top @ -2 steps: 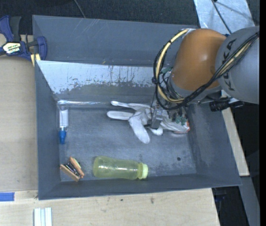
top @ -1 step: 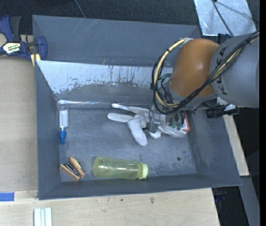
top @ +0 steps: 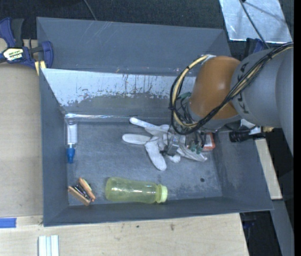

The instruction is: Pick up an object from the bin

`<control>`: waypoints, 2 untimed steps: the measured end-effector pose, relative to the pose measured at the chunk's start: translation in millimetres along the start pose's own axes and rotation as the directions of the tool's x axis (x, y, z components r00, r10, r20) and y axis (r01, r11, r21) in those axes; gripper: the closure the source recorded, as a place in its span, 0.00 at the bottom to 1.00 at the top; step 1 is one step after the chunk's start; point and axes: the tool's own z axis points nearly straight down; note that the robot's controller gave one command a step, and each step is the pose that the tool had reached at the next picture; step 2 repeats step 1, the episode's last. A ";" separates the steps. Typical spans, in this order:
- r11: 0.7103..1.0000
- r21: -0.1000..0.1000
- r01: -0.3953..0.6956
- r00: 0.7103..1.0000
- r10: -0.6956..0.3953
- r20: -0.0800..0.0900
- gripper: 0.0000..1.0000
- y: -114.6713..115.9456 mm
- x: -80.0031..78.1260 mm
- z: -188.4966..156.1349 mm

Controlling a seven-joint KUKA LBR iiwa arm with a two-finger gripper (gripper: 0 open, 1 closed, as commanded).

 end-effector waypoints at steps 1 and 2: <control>1.000 0.003 0.031 1.000 -0.031 -0.004 1.00 22.9 -1.8 -181.0; 1.000 0.003 0.031 1.000 -0.031 -0.004 1.00 22.9 -1.8 -181.0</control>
Offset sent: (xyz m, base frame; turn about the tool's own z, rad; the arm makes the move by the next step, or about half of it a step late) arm 0.0000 0.0000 0.0000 0.0000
